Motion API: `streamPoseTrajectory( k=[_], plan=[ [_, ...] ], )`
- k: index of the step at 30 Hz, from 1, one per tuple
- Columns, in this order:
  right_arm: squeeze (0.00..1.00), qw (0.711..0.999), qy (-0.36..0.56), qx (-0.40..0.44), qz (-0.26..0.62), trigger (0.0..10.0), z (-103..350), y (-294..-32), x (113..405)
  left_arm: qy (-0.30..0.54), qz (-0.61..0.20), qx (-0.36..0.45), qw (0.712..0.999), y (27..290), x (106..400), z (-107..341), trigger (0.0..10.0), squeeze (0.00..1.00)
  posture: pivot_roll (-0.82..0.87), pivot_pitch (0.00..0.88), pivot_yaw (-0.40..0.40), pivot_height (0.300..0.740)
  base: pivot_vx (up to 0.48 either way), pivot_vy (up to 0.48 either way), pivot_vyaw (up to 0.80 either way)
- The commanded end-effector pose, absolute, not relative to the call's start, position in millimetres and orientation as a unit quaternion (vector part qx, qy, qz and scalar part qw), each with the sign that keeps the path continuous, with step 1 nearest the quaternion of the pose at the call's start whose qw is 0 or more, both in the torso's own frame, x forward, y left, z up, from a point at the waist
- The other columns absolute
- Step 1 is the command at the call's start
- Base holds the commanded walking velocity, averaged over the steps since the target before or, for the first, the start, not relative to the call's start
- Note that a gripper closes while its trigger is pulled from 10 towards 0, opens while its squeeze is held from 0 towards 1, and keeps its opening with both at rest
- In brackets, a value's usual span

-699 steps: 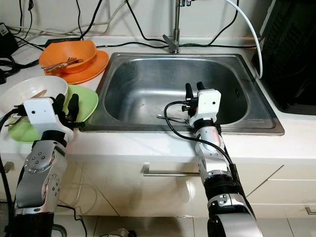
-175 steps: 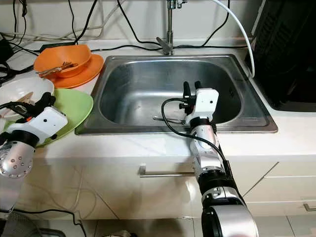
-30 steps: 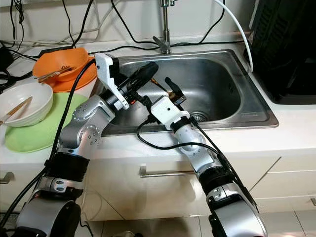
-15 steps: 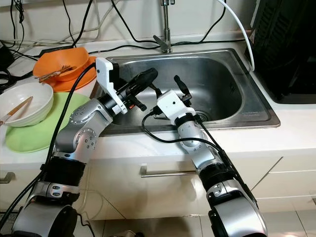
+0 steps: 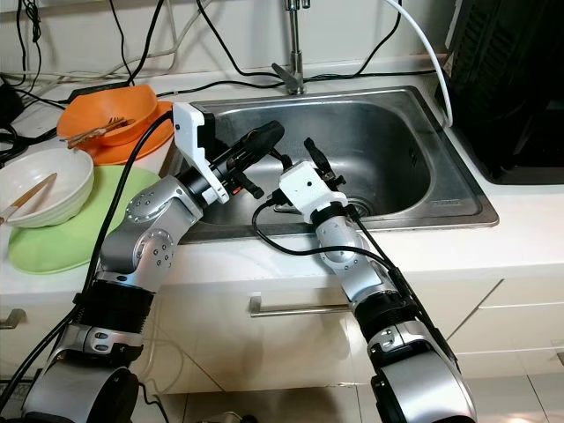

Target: Kitchen organization

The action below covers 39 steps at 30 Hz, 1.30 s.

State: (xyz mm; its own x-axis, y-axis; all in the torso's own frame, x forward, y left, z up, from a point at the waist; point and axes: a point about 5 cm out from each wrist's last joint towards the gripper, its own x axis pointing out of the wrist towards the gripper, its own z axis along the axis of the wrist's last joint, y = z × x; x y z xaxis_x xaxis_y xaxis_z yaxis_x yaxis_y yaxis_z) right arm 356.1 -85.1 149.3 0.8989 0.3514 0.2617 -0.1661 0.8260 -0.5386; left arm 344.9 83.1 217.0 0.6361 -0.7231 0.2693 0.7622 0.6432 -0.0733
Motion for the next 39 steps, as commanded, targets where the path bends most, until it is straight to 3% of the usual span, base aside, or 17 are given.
streamPoseTrajectory(
  k=[1,24,25,26,27,39],
  plan=[
    [0.0,0.944,-0.157,-0.257,0.132,0.0,140.2,-89.8,355.1,-0.102,-0.397,-0.071,0.909,89.6,347.2,214.9,10.0,0.0,0.12,0.024,0.144,0.74,0.0,0.0,0.0],
    [0.0,0.946,-0.155,-0.253,0.131,0.0,137.4,-91.0,353.5,-0.102,-0.392,-0.054,0.913,90.6,348.2,212.9,10.0,0.0,0.12,0.014,0.144,0.74,0.0,0.0,0.0],
    [0.0,0.946,-0.154,-0.253,0.131,0.0,137.1,-90.9,353.5,-0.103,-0.387,-0.054,0.915,91.2,348.8,212.7,10.0,0.69,0.12,0.015,0.145,0.74,0.0,0.0,0.0],
    [0.0,0.946,-0.154,-0.253,0.131,0.0,136.8,-90.9,353.4,-0.104,-0.384,-0.054,0.916,91.7,349.3,212.6,10.0,0.69,0.12,0.014,0.145,0.74,0.0,0.0,0.0],
    [0.0,0.946,-0.153,-0.254,0.131,0.0,136.2,-90.8,353.3,-0.103,-0.385,-0.055,0.916,91.9,349.5,212.3,10.0,1.0,0.12,0.014,0.144,0.74,0.0,0.0,0.0],
    [0.0,0.948,-0.148,-0.252,0.126,0.0,135.1,-92.2,354.0,-0.107,-0.38,-0.057,0.917,97.1,349.7,214.2,10.0,1.0,0.13,0.02,0.145,0.74,0.0,0.0,0.0]
  ],
)
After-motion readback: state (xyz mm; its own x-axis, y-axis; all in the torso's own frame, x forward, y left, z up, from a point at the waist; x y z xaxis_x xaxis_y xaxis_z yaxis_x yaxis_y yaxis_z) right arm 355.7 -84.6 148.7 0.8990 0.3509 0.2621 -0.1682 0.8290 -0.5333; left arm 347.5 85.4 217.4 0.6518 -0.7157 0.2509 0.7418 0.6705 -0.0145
